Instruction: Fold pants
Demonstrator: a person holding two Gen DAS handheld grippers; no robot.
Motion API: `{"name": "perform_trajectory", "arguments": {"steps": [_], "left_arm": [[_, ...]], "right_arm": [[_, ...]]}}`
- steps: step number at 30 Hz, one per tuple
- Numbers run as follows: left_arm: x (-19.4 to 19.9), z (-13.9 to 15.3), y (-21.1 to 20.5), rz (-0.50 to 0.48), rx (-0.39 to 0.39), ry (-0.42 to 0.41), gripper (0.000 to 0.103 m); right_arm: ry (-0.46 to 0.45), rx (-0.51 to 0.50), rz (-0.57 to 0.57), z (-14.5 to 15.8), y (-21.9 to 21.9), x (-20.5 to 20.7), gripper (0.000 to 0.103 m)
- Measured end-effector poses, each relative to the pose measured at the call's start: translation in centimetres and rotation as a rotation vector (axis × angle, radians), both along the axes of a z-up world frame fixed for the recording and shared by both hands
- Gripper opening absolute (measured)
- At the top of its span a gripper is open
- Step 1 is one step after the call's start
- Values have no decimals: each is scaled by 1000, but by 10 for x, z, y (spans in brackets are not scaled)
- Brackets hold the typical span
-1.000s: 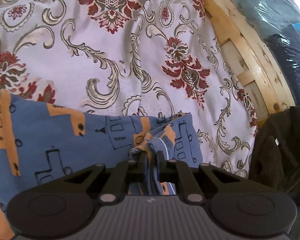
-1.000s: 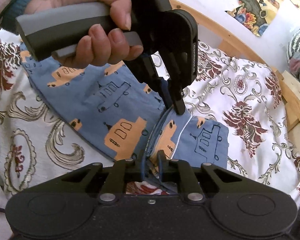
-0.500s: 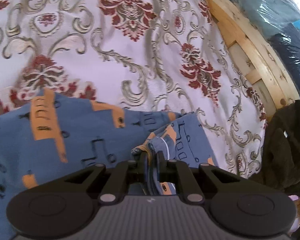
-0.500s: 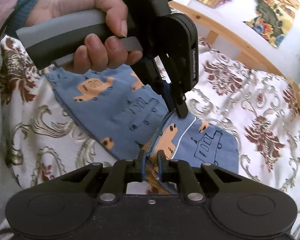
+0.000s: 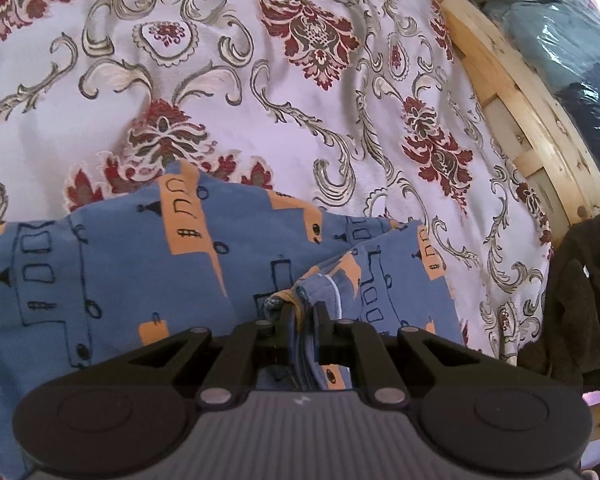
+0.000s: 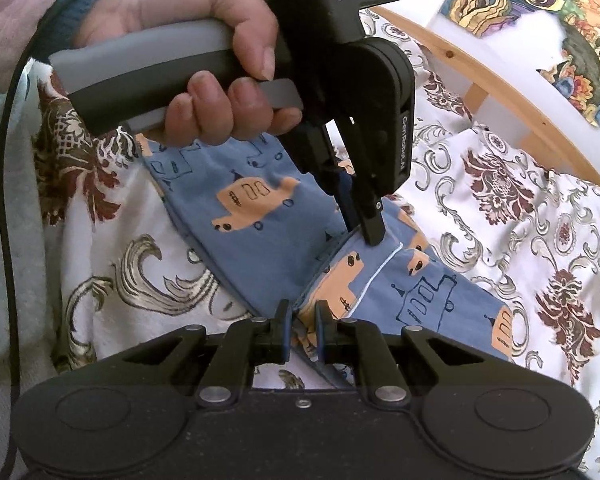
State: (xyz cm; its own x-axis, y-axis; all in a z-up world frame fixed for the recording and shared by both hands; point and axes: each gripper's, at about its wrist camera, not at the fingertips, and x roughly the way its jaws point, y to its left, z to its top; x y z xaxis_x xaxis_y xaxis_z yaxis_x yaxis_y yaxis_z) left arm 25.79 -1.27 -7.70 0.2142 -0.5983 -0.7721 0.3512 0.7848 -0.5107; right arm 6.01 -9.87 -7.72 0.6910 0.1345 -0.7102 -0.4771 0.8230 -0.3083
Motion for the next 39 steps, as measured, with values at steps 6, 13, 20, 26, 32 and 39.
{"name": "perform_trajectory", "arguments": {"steps": [6, 13, 20, 26, 32, 39], "left_arm": [[-1, 3, 10, 14, 19, -10, 9], [0, -6, 13, 8, 39, -18, 9], [-3, -4, 16, 19, 35, -19, 20], [-24, 21, 30, 69, 20, -111, 76], [-67, 31, 33, 210, 108, -234, 103], [-96, 7, 1, 203, 372, -285, 103]], "right_arm": [[0, 17, 17, -1, 6, 3, 12], [1, 19, 25, -7, 10, 6, 12], [-12, 38, 23, -7, 6, 3, 27], [-74, 70, -43, 5, -23, -9, 77], [-177, -11, -312, 10, -73, 3, 102], [-159, -33, -518, -8, -112, 20, 102]]}}
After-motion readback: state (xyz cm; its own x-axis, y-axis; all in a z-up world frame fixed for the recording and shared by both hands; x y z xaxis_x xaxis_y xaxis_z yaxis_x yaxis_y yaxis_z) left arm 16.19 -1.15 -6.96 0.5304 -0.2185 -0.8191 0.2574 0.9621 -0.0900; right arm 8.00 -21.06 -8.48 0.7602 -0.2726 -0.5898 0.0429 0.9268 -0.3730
